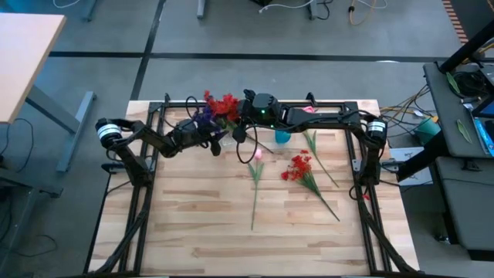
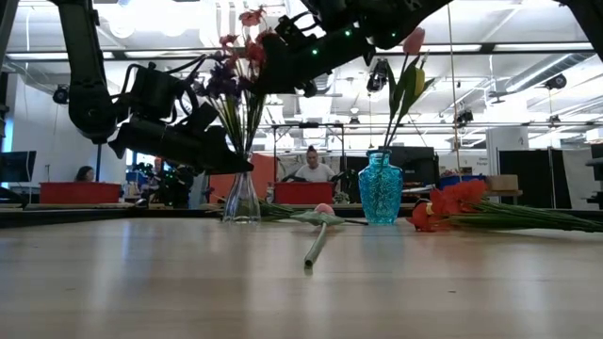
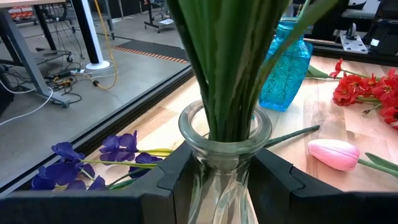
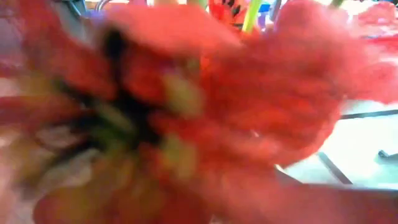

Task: Sort flowers into vase by color
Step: Put the bottom red flowers into the transparent vase

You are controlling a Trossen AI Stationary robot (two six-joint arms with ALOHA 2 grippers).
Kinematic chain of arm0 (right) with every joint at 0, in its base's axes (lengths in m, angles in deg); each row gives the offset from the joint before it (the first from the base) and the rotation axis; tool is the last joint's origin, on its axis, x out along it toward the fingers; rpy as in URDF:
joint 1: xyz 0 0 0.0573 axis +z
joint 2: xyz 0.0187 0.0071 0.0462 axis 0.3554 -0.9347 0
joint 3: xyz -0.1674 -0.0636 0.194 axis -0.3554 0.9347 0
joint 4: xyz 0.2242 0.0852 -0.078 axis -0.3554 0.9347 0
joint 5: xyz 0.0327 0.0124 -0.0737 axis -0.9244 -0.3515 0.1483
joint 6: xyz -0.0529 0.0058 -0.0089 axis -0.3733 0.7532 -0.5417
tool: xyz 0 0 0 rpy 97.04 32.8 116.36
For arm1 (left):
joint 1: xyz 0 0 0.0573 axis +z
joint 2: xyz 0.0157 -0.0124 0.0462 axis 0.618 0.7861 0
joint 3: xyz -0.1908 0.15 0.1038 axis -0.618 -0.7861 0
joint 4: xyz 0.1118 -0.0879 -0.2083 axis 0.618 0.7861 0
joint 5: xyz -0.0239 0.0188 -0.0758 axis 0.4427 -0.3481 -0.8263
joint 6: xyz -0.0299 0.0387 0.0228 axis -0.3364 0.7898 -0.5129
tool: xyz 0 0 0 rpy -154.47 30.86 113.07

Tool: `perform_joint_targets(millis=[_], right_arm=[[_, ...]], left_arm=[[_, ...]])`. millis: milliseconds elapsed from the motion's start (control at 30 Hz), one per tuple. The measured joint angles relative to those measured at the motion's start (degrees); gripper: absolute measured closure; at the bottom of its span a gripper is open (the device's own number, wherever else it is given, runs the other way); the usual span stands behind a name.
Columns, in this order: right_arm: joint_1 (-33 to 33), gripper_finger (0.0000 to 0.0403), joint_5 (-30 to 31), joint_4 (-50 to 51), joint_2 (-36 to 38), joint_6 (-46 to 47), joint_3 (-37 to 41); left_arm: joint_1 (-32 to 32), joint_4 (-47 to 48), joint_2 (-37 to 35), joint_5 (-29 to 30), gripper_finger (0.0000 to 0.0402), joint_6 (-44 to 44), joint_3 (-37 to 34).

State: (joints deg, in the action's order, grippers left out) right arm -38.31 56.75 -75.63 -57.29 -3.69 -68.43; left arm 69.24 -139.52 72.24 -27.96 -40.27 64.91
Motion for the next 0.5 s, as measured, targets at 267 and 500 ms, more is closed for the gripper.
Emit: perform_joint_targets(millis=[267,500], right_arm=[[0.00,0.0383,0.00,-0.78,-1.03,0.76,-0.15],[0.40,0.0384,-0.20,-0.58,-1.75,0.79,-0.24]], left_arm=[[0.00,0.01,0.00,-0.01,0.0292,0.00,0.00],[0.02,0.02,0.00,0.00,0.0292,0.00,0.00]])
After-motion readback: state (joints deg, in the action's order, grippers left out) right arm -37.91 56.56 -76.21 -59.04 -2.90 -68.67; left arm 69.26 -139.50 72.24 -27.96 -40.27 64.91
